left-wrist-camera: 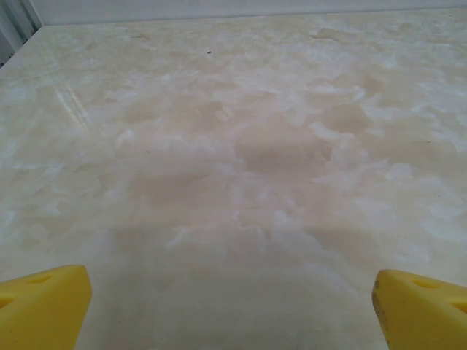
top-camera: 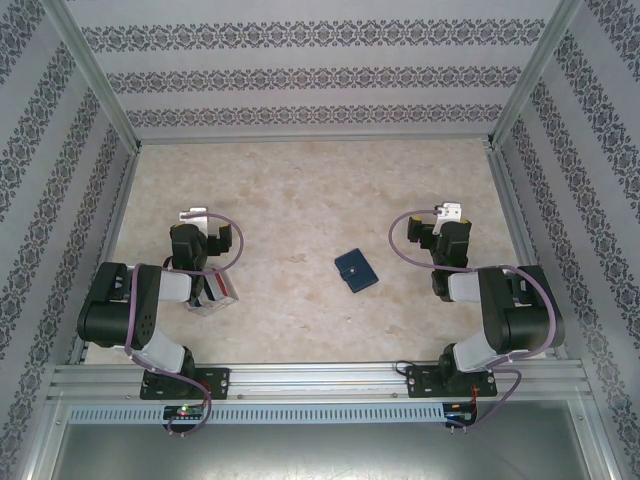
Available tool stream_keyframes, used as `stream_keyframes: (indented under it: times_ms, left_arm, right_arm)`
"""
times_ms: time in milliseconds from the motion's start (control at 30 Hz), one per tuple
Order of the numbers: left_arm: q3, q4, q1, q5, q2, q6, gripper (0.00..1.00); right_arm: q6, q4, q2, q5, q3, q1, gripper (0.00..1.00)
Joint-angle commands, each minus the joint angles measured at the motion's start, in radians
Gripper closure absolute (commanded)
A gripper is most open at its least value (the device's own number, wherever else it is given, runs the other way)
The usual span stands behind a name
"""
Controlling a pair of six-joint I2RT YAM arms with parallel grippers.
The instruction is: Put the credit cards into the card holder
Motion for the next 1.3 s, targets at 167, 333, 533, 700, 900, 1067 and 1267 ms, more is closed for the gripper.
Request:
stream_keyframes:
  times_ms: [167, 333, 533, 700, 900, 1067, 1267]
  left_arm:
    - [0.142, -0.411, -0.009, -0.003, -0.243, -0.050, 0.00]
    - [0.205, -0.727, -0.008, 0.011, -0.481, -0.307, 0.00]
    - [0.451, -1.515, 0.010, -0.139, -0.557, -0.839, 0.01]
    - [0.518, -1.804, 0.010, 0.063, -0.527, -0.848, 0.01]
    - [0.450, -1.860, 0.032, 0.135, -0.544, -0.890, 0.01]
    - [0.412, -1.854, 0.140, 0.164, -0.518, -0.869, 0.01]
    - [0.340, -1.701, 0.154, 0.264, -0.465, -0.873, 0.01]
  right_arm:
    - [0.033, -0.387, -0.207, -0.153, 0.142, -0.032, 0.02]
    - [0.088, -0.408, -0.288, -0.244, 0.123, -0.027, 0.02]
    - [0.039, -0.498, -0.291, -0.252, 0.174, 0.050, 0.02]
    - [-0.036, -0.538, -0.244, -0.189, 0.220, 0.121, 0.02]
    - [-0.074, -0.504, -0.223, -0.106, 0.212, 0.155, 0.02]
    - [-0.074, -0.516, -0.211, -0.089, 0.218, 0.155, 0.02]
    - [-0.074, -0.515, -0.208, -0.073, 0.215, 0.154, 0.02]
